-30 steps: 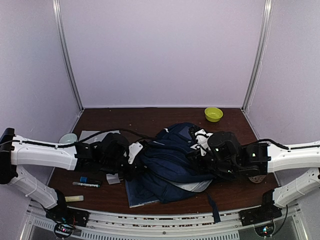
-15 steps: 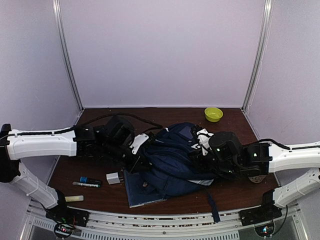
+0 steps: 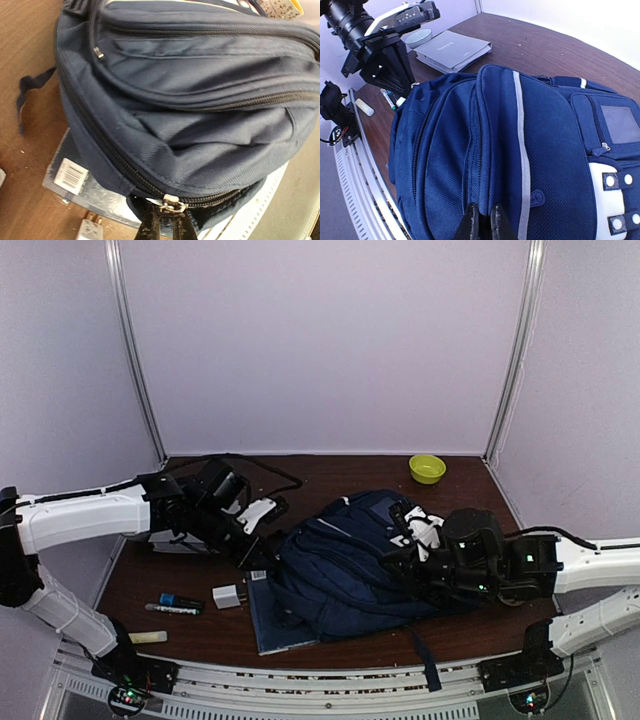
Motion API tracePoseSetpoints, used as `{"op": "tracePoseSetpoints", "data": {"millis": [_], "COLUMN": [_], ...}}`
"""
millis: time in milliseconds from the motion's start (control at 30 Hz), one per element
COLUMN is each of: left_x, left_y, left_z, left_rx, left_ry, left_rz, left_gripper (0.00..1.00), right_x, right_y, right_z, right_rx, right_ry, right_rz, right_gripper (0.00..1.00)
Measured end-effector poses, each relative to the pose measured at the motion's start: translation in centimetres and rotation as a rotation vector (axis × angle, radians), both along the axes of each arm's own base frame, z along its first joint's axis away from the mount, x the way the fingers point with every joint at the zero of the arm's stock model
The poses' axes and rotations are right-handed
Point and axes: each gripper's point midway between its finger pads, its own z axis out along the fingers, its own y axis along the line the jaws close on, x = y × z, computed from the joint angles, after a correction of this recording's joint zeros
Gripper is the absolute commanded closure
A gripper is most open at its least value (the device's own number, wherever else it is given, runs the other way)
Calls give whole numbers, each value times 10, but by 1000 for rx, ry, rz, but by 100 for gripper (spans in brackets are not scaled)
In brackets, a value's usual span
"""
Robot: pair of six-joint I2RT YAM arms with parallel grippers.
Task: Pack the student bag
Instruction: Grab the largest pocket of the student bag, then unzip the largest pocket of the student bag.
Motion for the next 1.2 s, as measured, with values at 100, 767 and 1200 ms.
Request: {"op": "tracePoseSetpoints", "data": {"millis": [100,767,1200], "left_x": [5,17,2], "left_y": [4,-6,-7], "left_z": [-1,-1,31], "left_rx": [-3,-67,-126], "left_ry": [-2,85,315], "left_rz": [-2,-65,24], "left_gripper": [100,100,100], "right_x": [-4,-12,-9], "right_y": [4,-1,12], "right_z": [3,-5,-6], "right_rx": [19,39,24], "right_ry": [10,66,89], "right_rz": [42,129,151], "right_gripper": [100,100,100]}}
